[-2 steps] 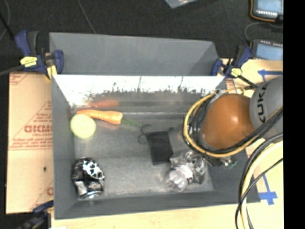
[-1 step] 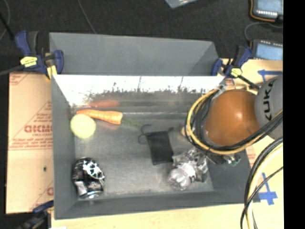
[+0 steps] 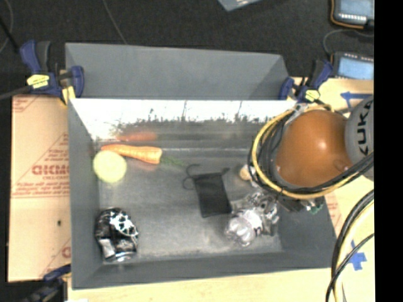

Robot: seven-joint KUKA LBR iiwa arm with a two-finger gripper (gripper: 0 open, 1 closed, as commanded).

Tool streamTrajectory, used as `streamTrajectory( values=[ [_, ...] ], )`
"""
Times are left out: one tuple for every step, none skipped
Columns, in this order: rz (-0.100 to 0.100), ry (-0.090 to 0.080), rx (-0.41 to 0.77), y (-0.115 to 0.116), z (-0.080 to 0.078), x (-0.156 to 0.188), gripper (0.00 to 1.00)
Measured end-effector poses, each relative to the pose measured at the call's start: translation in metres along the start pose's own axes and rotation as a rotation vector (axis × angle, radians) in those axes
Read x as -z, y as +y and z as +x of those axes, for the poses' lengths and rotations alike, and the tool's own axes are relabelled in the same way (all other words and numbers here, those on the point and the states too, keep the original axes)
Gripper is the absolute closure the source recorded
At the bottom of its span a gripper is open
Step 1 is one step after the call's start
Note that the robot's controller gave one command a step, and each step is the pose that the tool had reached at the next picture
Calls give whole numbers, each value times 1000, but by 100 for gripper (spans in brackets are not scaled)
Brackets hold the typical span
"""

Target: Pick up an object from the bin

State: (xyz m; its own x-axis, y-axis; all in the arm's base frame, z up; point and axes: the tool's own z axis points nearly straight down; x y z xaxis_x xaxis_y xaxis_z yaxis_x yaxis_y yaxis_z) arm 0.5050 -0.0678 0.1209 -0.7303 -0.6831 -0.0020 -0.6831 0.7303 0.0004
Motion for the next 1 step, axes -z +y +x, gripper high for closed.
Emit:
streamTrajectory(
  values=[
    [5, -3, -2, -1, -1, 18, 100]
  ],
)
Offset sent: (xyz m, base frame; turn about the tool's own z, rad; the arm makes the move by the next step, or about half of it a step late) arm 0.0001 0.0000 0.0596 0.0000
